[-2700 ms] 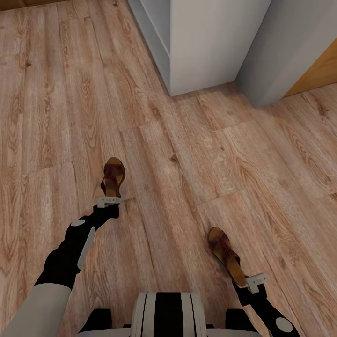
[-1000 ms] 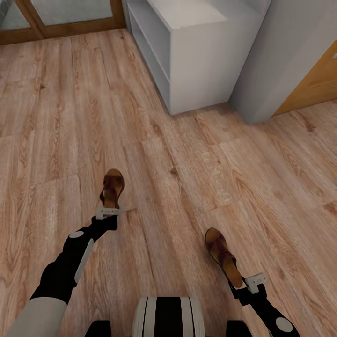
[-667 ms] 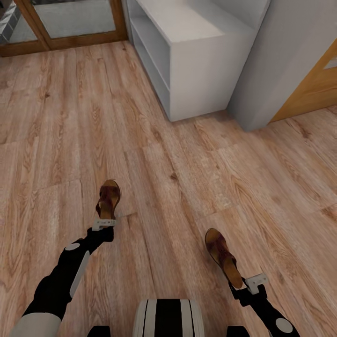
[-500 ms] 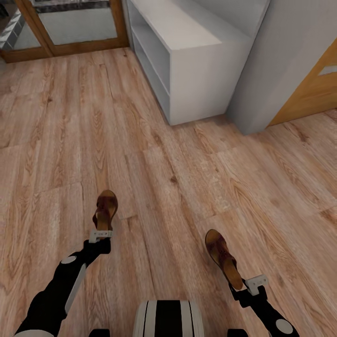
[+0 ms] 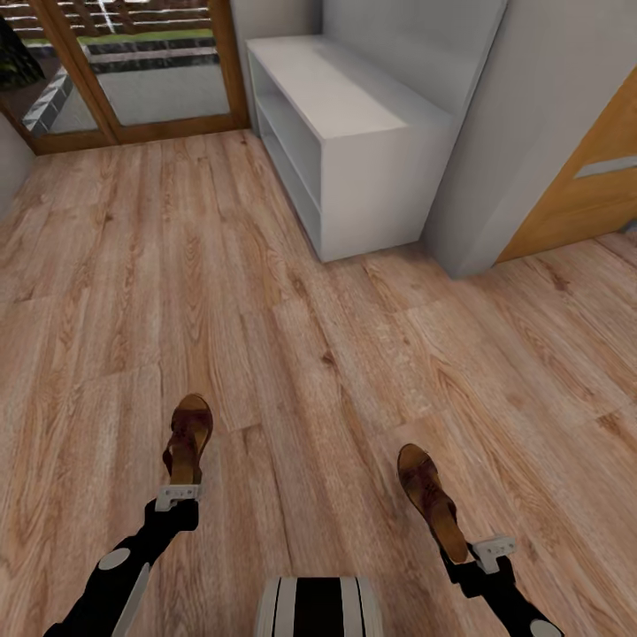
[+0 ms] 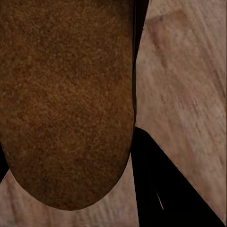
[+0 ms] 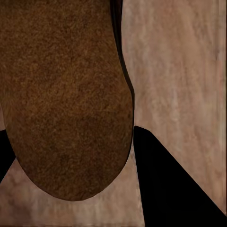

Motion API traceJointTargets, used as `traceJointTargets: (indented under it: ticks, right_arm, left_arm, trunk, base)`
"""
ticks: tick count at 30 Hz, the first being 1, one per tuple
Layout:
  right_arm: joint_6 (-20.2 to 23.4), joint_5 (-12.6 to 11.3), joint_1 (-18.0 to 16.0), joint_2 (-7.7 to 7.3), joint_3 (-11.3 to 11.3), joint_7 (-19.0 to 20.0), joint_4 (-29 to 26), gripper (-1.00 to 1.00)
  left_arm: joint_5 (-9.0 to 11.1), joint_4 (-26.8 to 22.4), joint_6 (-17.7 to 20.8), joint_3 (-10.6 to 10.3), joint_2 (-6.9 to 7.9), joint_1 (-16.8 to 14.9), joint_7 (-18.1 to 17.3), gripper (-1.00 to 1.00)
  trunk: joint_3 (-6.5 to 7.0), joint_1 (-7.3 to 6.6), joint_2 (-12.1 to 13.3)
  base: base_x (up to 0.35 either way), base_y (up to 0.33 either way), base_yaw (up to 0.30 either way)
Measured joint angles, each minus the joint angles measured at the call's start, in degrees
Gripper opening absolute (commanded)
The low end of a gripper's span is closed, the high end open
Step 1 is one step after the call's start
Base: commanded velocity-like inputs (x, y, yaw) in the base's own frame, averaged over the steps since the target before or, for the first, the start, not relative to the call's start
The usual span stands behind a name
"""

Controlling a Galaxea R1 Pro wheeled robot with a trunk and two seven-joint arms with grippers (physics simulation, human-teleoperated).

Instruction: Pick up the two gym shoes and the two sandals from the corridor floor and place them onto the hallstand (shoe rack) in the corridor, making sure they are on the rack and not on the floor. Arrange them so the two gym shoes are next to each other and the two sandals are next to each other.

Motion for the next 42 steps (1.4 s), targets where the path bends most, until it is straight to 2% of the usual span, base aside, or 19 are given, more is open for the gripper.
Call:
traceJointTargets:
  ticks: [6,9,16,20,22,24,25,42]
  right_arm:
    - [-4.4,0.1,0.1,0.0,-4.1,0.0,3.9,-1.0]
    - [-7.1,0.2,0.1,0.0,-4.9,-0.1,6.2,-1.0]
    - [-13.1,0.1,0.1,0.01,-5.5,0.0,11.7,-1.0]
    - [-18.5,0.3,0.2,0.03,-5.5,0.0,17.2,-1.0]
    - [-18.9,0.1,0.2,0.03,-5.6,0.0,18.3,-1.0]
    - [-19.4,0.4,0.2,0.06,-5.4,0.0,22.2,-1.0]
    - [-19.4,0.1,0.2,0.08,-5.6,0.0,22.5,-1.0]
    - [-19.4,0.2,0.2,0.46,-5.6,0.0,23.1,-1.0]
  left_arm:
    - [0.1,6.7,-7.8,1.3,0.0,1.2,0.0,-1.0]
    - [0.1,9.8,-11.1,1.6,0.02,1.4,0.0,-1.0]
    - [0.2,14.1,-15.5,1.7,0.04,1.5,0.7,-1.0]
    - [0.3,17.9,-21.2,1.8,0.05,2.9,4.3,-1.0]
    - [0.4,18.7,-22.1,1.8,0.04,3.7,4.6,-1.0]
    - [0.7,21.5,-26.3,4.8,0.06,7.2,4.9,-1.0]
    - [0.6,22.1,-27.1,5.1,0.05,7.1,4.9,-1.0]
    - [0.5,24.6,-28.9,6.1,0.06,7.8,4.8,-1.0]
  trunk:
    - [1.86,-0.15,0.1]
    - [2.8,-0.23,0.1]
    - [4.98,-0.41,0.2]
    - [6.22,-0.51,0.3]
    - [6.85,-0.57,0.3]
    - [7.46,-0.62,0.3]
    - [7.78,-0.65,0.3]
    - [13.08,-1.08,0.6]
  base:
    - [0.0,0.0,0.0]
    - [0.0,0.0,0.0]
    - [0.0,0.0,0.0]
    - [0.0,0.0,0.0]
    - [0.0,0.0,0.0]
    - [0.0,0.0,0.0]
    - [0.0,0.0,0.0]
    - [0.0,0.0,0.0]
